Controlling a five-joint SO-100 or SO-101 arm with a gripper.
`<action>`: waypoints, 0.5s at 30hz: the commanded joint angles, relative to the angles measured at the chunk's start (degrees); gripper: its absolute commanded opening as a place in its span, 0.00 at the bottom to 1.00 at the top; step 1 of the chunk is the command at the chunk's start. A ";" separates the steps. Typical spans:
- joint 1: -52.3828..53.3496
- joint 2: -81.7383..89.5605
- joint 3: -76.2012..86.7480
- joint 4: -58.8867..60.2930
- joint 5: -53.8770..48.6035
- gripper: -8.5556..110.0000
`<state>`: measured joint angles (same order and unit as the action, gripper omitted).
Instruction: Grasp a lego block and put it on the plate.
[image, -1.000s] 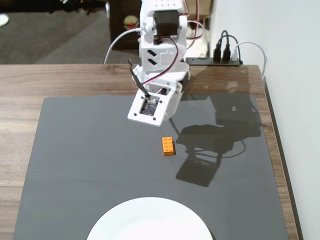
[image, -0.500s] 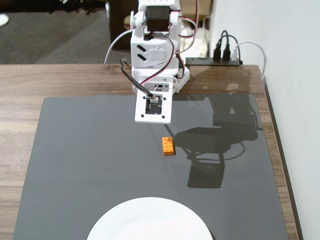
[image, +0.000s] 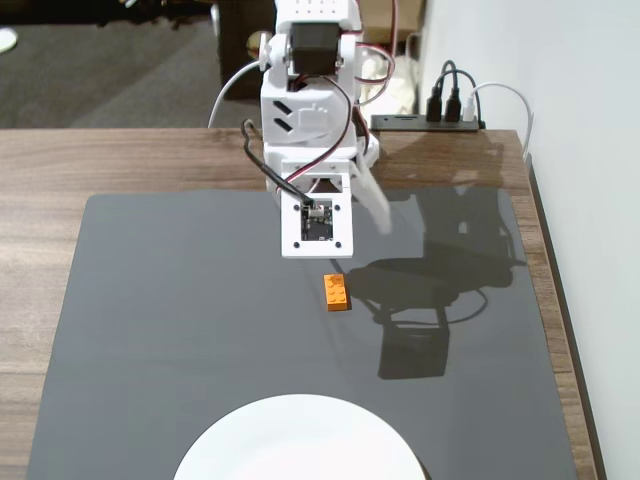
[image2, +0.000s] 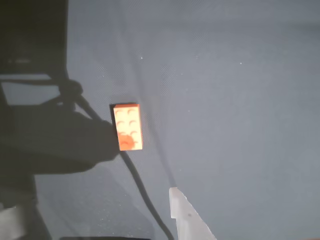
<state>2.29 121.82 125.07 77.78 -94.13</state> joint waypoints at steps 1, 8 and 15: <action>0.26 -0.26 -2.55 -0.62 -0.35 0.44; 0.88 -1.93 -1.76 -2.81 0.00 0.44; 0.53 -5.27 2.02 -8.35 0.62 0.44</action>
<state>3.16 116.81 126.74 71.28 -94.04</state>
